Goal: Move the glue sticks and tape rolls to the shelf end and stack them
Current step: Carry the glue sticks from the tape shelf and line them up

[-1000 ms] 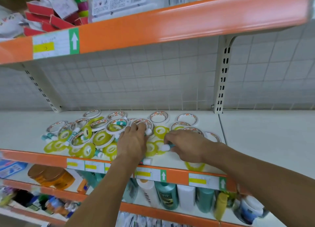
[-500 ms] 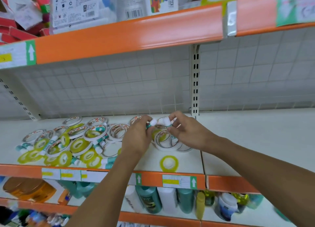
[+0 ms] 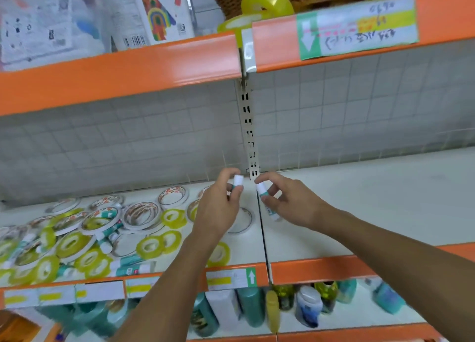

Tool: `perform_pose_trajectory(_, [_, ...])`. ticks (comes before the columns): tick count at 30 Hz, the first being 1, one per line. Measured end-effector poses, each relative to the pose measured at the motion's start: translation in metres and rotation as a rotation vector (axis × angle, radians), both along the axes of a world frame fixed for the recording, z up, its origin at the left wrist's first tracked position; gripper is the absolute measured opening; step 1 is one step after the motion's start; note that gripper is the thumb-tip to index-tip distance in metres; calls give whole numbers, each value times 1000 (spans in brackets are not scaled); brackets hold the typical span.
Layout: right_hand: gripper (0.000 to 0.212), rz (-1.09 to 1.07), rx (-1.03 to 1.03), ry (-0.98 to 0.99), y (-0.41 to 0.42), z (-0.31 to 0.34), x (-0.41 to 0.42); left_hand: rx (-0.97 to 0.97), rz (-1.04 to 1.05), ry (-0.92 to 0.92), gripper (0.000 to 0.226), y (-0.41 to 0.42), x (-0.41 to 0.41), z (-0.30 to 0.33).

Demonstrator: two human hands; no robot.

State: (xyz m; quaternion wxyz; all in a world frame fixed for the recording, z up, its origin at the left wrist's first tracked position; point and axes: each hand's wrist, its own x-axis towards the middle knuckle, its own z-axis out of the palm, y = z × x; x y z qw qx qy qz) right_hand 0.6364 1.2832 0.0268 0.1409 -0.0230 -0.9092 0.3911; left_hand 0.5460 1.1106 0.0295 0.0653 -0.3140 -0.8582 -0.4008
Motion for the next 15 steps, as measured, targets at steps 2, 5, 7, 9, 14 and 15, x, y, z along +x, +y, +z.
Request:
perform_pose_trajectory(2, [30,-51,-17,14,6,2,7,9,-36,-1,25,10,2,1])
perform_pose_trajectory(5, [32,-130,-35,18,15,1,20,-21,-96,-20,23,26,7,1])
perform_pose_trajectory(7, [34,-189,-46,5,21,0,30,-33,-143,-28,24,36,13,0])
perform_pose_trajectory(9, [36,-256,-60,-4,29,-3,40,-37,-184,-38,30,46,21,0])
perform_pose_trajectory(14, [22,-381,-34,-17,53,-9,69,-27,-253,-115,33,78,39,-2])
perform_pose_trajectory(15, [18,-404,-28,-14,58,-10,75,-28,-262,-125,27,85,41,-3])
